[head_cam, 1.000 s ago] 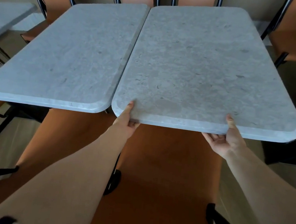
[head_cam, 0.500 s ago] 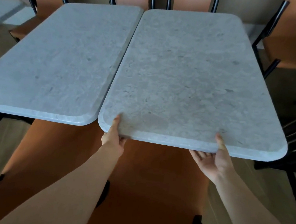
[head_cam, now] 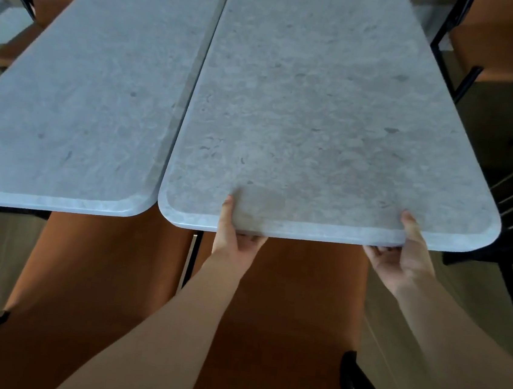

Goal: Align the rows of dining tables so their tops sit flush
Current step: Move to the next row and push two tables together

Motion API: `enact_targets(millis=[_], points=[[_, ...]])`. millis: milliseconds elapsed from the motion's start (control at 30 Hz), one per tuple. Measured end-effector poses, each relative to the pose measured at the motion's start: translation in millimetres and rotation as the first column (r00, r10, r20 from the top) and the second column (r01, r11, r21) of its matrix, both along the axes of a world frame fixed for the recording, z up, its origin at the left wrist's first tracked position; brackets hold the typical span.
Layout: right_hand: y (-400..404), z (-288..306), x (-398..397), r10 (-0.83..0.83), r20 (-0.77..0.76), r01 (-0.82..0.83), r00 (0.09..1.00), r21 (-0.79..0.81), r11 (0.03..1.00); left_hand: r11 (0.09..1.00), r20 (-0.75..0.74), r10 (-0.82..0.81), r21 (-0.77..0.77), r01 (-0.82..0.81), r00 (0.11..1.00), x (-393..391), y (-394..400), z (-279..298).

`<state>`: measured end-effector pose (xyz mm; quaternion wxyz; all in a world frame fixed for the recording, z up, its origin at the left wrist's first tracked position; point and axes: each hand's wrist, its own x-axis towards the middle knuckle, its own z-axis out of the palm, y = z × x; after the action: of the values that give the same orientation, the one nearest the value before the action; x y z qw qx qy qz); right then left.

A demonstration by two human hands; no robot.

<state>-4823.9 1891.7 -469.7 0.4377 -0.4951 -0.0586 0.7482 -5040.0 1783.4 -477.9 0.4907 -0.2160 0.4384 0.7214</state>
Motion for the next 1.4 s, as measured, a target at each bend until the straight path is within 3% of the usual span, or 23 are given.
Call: enact_targets(millis=[100, 267, 433, 733, 1133, 1300, 1400], points=[[-2, 3, -5, 0.002, 0.053, -0.003, 0.999, 0.016, 1.000, 1.000, 0.026, 0.015, 0.020, -0.015, 1.000, 16, -2, 2], [-1, 5, -5, 0.018, 0.091, -0.019, 0.996, 0.017, 1.000, 0.984, 0.076, -0.175, 0.052, 0.171, 0.982, 40, 4, 7], [-1, 2, -6, 0.006, 0.119, -0.007, 0.993, 0.007, 1.000, 0.970, 0.099, -0.233, 0.095, 0.224, 0.967, 26, -1, 4], [-8, 8, -14, -0.017, 0.197, 0.016, 0.980, 0.006, 1.000, 0.959, 0.116, -0.272, 0.112, 0.259, 0.955, 20, -6, 6], [-17, 16, -18, -0.051, 0.145, 0.059, 0.988, -0.050, 0.997, 0.964, 0.176, -0.258, 0.114, 0.241, 0.950, 16, -10, 10], [-13, 15, -19, -0.044, 0.149, 0.060, 0.988, -0.103, 0.993, 0.960, 0.169, -0.282, 0.052, 0.277, 0.945, 16, -9, 18], [-17, 20, -18, 0.050, 0.280, -0.003, 0.959, -0.169, 0.986, 0.942, 0.141, -0.326, -0.039, 0.334, 0.935, 14, -9, 22]])
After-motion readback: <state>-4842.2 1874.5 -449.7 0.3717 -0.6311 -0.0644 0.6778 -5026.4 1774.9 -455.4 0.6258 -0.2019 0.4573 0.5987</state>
